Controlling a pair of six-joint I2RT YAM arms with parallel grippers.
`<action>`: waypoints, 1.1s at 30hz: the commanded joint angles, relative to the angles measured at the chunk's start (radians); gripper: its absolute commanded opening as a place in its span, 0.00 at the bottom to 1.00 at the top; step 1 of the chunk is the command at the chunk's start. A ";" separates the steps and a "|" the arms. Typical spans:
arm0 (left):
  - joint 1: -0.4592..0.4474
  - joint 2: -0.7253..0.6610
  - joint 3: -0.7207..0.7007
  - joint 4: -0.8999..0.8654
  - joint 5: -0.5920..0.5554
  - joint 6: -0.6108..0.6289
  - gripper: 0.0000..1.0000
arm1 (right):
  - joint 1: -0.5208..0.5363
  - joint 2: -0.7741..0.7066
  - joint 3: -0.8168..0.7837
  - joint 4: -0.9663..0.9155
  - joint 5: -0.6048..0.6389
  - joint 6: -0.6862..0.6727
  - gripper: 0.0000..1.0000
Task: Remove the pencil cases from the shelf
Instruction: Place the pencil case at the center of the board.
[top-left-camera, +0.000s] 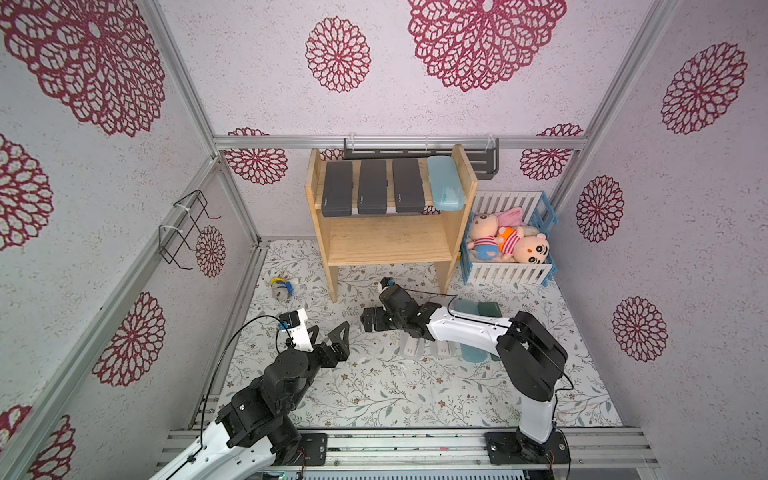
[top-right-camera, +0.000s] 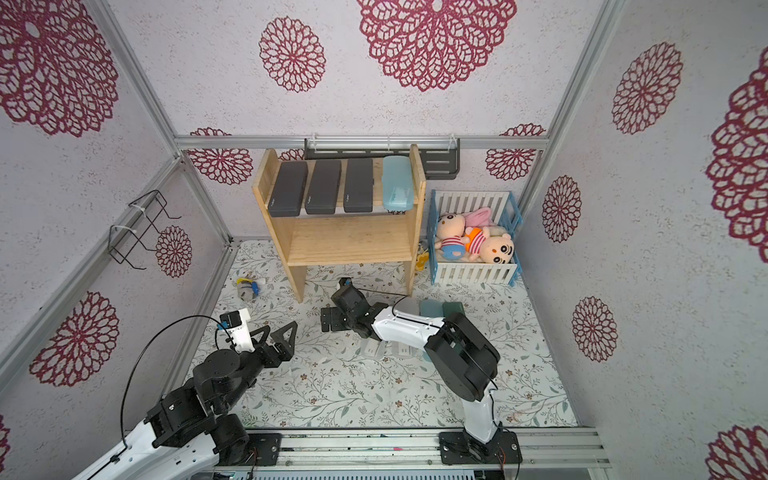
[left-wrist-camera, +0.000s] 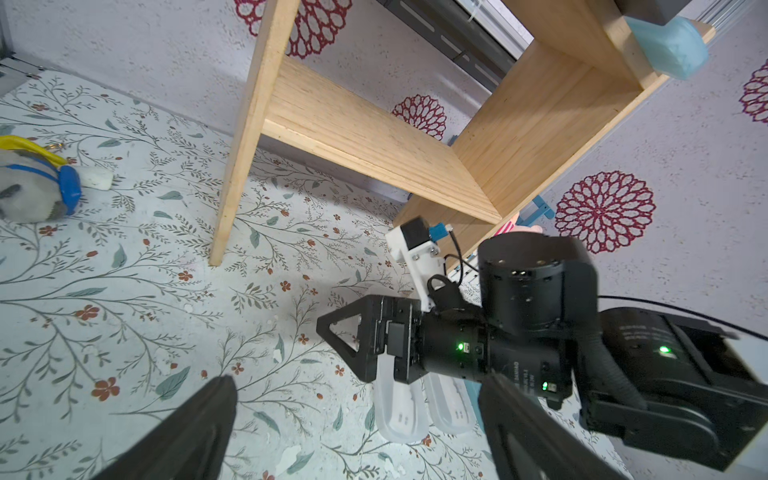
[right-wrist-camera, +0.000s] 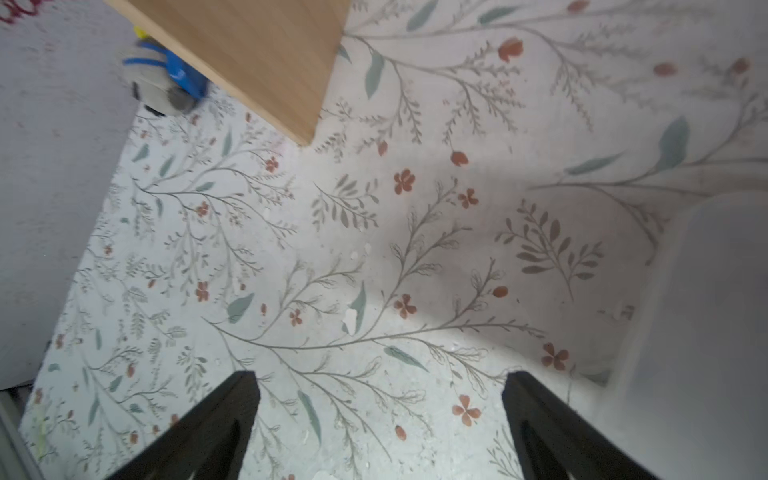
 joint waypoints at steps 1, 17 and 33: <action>-0.007 -0.020 0.000 -0.040 -0.021 -0.007 0.97 | -0.006 0.011 -0.002 0.000 0.015 0.024 0.99; -0.007 -0.031 0.000 -0.054 -0.012 -0.005 0.97 | -0.039 -0.047 -0.136 -0.013 0.052 0.019 0.99; -0.008 0.011 0.012 -0.005 0.017 0.002 0.97 | -0.048 -0.171 -0.120 0.012 0.052 -0.008 0.99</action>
